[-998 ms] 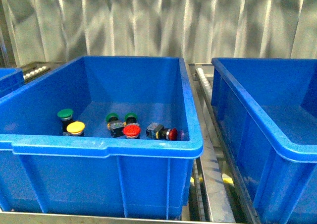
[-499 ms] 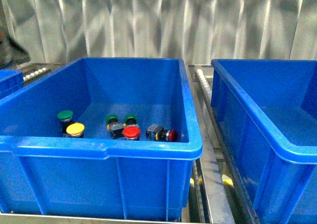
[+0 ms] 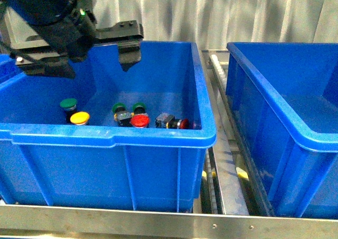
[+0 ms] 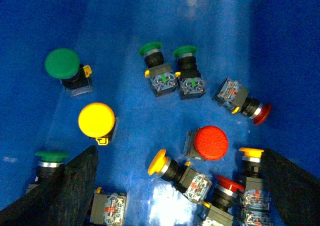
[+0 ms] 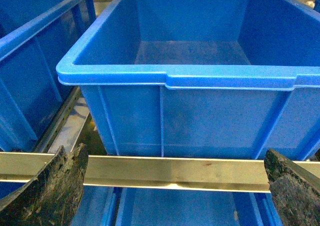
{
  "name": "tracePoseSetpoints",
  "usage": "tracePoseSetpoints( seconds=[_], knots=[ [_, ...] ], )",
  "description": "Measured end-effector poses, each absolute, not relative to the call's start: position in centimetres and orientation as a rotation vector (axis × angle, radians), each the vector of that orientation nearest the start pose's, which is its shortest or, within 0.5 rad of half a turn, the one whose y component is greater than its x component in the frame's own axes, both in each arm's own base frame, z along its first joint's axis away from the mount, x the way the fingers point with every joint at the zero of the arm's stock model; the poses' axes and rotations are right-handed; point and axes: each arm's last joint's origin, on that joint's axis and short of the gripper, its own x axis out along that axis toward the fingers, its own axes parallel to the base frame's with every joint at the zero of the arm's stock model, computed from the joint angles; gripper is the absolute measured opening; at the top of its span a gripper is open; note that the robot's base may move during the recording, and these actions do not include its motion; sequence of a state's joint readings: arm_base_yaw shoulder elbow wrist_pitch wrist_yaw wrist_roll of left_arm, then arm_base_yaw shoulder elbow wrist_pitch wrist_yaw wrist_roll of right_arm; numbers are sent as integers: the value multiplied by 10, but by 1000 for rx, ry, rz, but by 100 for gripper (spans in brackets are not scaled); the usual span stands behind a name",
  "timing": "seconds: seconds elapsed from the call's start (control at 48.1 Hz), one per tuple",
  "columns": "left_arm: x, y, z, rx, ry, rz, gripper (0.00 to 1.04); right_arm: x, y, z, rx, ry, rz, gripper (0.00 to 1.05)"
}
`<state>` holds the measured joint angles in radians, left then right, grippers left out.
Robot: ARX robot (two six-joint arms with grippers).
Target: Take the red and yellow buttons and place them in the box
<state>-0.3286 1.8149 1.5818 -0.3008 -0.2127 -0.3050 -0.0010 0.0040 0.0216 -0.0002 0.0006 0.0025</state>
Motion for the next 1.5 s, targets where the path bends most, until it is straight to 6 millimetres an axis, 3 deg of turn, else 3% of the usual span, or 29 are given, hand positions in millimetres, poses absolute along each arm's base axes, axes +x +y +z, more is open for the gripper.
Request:
tracePoseSetpoints(
  seconds=[0.187, 0.333, 0.79, 1.498],
  knots=[
    [440, -153, 297, -96, 620, 15, 97, 97, 0, 171, 2, -17, -2, 102],
    [458, -162, 284, -79, 657, 24, 97, 97, 0, 171, 2, -17, -1, 102],
    [471, -180, 250, -46, 778, 6, 97, 97, 0, 171, 2, -17, -2, 102],
    [487, -188, 236, -30, 807, 8, 97, 97, 0, 171, 2, -17, -1, 102]
  ],
)
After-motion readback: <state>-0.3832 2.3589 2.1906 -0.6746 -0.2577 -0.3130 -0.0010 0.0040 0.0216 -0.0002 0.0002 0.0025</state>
